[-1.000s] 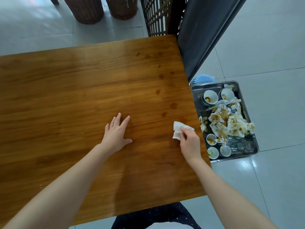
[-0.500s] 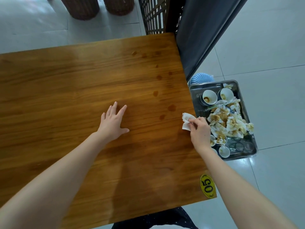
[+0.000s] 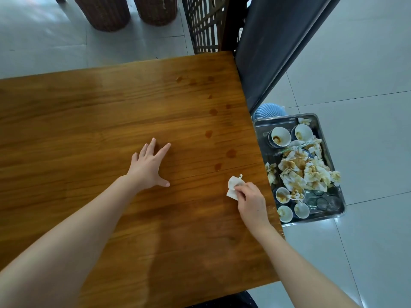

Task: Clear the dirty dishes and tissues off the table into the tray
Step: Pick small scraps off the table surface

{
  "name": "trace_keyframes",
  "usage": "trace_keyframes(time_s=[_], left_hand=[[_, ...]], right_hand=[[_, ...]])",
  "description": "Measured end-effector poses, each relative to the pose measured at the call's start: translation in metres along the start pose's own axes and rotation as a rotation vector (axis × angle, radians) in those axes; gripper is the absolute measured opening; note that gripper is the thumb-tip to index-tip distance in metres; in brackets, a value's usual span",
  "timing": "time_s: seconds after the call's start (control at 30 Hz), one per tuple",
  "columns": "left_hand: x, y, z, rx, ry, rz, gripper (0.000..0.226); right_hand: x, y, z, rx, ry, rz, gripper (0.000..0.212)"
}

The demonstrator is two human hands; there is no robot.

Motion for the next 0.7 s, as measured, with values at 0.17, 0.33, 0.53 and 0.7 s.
trace_keyframes(time_s=[0.17,0.33,0.53,0.7], left_hand=[[0.012,0.001,-0.002,0.068,-0.014,-0.028,0.127],[0.014,0.0,-0.002,0.106,-0.021,-0.029,0.126],[0.016,0.001,0.0,0.095,-0.016,-0.061,0.126],[0.015,0.001,0.0,0.065,-0.013,-0.072,0.125]], right_hand=[[0.012,0.002,-0.002,0.004,0.029,-0.012,0.015],[0.061,0.005,-0.007,0.043,-0.012,0.047,0.016],[0.072,-0.003,-0.015,0.067,-0.08,0.1,0.021],[0.045,-0.041,-0.055,0.094,0.059,-0.044,0.024]])
Point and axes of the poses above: each hand's wrist, its own x-axis towards the middle knuckle, its own y-axis out of the back of the hand, z = x × y, the point moved 9 cm from there along x, towards the middle knuckle, and after that the axes turned 5 degrees about y, right-handed, at the moved point
